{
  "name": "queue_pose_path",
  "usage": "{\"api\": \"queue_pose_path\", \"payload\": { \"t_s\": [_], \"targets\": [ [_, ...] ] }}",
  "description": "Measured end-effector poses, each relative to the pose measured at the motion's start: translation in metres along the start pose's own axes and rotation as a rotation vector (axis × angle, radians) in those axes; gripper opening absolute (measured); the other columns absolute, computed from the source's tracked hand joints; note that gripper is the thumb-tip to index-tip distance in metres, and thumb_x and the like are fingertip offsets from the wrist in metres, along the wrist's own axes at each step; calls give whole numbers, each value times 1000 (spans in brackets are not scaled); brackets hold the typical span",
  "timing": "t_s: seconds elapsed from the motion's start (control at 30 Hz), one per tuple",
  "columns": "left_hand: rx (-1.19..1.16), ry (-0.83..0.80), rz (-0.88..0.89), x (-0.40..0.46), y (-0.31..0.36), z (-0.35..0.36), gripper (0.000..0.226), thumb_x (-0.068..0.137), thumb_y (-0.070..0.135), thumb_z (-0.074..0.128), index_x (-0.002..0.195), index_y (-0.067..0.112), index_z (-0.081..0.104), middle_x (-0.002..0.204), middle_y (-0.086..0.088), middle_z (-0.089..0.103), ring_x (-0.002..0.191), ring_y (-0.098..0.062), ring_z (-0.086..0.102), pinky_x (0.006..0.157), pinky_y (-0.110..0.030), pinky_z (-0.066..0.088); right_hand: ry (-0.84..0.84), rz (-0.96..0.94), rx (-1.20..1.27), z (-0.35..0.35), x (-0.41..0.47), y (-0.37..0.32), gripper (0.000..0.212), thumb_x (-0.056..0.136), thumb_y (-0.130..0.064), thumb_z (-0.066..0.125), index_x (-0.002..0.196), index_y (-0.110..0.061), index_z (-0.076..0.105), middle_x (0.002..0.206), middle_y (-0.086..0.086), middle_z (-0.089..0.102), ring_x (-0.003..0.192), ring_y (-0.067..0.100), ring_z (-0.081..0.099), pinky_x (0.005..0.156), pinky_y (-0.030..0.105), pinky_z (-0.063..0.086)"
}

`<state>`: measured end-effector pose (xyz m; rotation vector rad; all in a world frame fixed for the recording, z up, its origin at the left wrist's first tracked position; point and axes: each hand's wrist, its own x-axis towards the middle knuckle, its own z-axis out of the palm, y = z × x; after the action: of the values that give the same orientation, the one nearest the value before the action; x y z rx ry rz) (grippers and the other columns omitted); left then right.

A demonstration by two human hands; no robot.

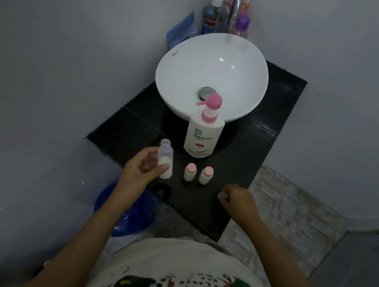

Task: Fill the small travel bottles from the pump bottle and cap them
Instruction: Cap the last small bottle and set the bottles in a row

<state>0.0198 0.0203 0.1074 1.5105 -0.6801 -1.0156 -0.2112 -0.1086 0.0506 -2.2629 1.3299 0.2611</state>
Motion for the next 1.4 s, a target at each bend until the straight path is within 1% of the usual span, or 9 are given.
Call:
{"api": "queue_pose_path", "payload": {
  "t_s": [0.17, 0.37, 0.7, 0.9, 1.0, 1.07, 1.17, 1.3, 1.4],
  "targets": [
    [-3, -84, 70, -14, 32, 14, 41, 65, 43, 68, 105, 39, 60, 103, 24, 67, 98, 2, 63, 74, -12, 52, 146, 61, 634, -48, -24, -19, 16, 85, -25, 67, 98, -17, 66, 88, -1, 67, 79, 10, 63, 63, 15, 46],
    [39, -201, 142, -26, 62, 31, 31, 75, 34, 61, 105, 32, 62, 102, 25, 67, 96, 4, 62, 73, -9, 49, 227, -323, 1113, -121, -69, -59, 23, 79, 2, 65, 100, -6, 68, 79, -8, 73, 73, 6, 67, 69, 14, 52],
    [65, -287, 143, -33, 74, 50, 33, 76, 27, 61, 108, 20, 66, 105, 10, 69, 99, 1, 62, 76, -10, 48, 249, -434, 903, -135, -89, -56, 28, 81, 1, 65, 108, -7, 67, 100, 4, 70, 85, 11, 66, 78, 16, 51],
    [90, -310, 108, -35, 76, 55, 37, 76, 27, 61, 111, 16, 66, 111, 3, 67, 100, 1, 61, 75, -9, 48, 297, -547, 659, -139, -87, -45, 27, 80, -2, 68, 105, -15, 69, 99, -6, 69, 85, 6, 62, 73, 11, 46],
    [69, -304, 101, -34, 78, 55, 32, 76, 27, 61, 107, 20, 67, 110, 3, 67, 98, 1, 62, 73, -9, 49, 260, -448, 671, -139, -86, -45, 18, 80, -33, 65, 95, -25, 71, 80, -10, 71, 72, 6, 65, 66, 13, 50],
    [80, -313, 100, -34, 79, 54, 32, 76, 27, 61, 106, 22, 67, 110, 4, 67, 99, 1, 62, 73, -9, 49, 236, -337, 650, -135, -83, -48, 40, 78, -57, 52, 78, -22, 71, 65, 0, 69, 56, 10, 62, 57, 15, 49],
    [80, -309, 89, -34, 80, 54, 31, 75, 30, 60, 105, 26, 66, 109, 6, 66, 97, 5, 61, 72, -8, 49, 243, -288, 613, -132, -80, -53, 56, 77, -68, 37, 72, -20, 67, 62, 0, 66, 51, 8, 59, 55, 14, 47],
    [85, -276, 101, -33, 82, 52, 34, 76, 30, 60, 108, 20, 66, 108, 7, 67, 97, 5, 61, 73, -8, 48, 143, -359, 731, -140, -82, -52, 41, 73, -57, 56, 103, -31, 61, 84, -6, 68, 72, 13, 67, 69, 24, 57],
    [77, -264, 108, -33, 83, 51, 37, 77, 28, 59, 111, 15, 65, 109, 7, 67, 98, 5, 61, 76, -8, 47, 119, -430, 772, -141, -81, -54, 32, 74, -37, 67, 103, -25, 61, 88, -3, 68, 74, 16, 67, 66, 23, 57]
  ]
}}
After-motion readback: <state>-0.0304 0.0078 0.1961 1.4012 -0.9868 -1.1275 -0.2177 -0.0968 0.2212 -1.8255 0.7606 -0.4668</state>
